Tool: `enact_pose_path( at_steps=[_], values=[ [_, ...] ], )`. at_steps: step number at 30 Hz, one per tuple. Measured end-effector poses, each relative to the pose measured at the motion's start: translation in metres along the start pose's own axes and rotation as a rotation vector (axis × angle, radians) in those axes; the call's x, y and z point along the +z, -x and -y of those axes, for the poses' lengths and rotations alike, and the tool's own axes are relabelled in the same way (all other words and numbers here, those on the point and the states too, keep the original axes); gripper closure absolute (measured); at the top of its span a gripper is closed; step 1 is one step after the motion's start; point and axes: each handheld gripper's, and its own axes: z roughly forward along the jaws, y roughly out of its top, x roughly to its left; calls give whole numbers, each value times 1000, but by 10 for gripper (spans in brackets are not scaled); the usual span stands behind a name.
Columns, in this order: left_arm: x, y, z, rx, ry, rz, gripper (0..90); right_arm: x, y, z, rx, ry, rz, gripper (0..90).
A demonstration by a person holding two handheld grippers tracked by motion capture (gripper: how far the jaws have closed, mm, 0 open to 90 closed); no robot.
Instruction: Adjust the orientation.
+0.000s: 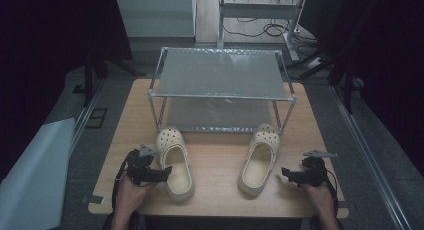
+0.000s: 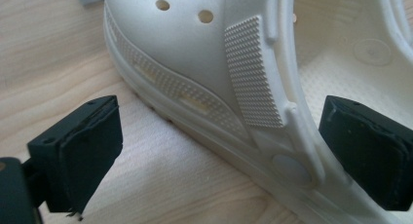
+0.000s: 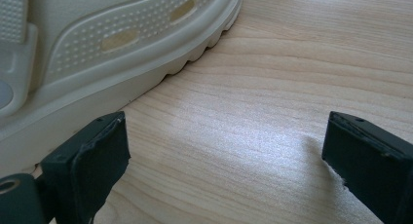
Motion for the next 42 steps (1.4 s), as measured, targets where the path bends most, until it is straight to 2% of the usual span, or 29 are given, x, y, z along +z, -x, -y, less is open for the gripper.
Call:
enact_pose_path(
  at_steps=[4,8,20,24,30,35,42],
  values=[
    [-5,-3,2,11,-13,-32,42,0,0,0,1,3,2,31],
    [-10,-10,5,-3,-18,-48,52,-1,0,0,2,6,3,33],
    [-25,-37,15,-36,-28,-137,93,-2,1,0,2,13,5,37],
    [-28,-43,18,-42,-28,-146,111,-2,1,0,5,10,7,41],
    [-25,-37,11,-35,-26,-68,146,-2,1,0,7,12,10,47],
    [-18,-34,2,-41,-38,-28,176,-3,2,0,12,16,13,52],
    [-6,-34,-6,-17,-71,-3,355,-4,2,0,21,23,17,61]
  ],
)
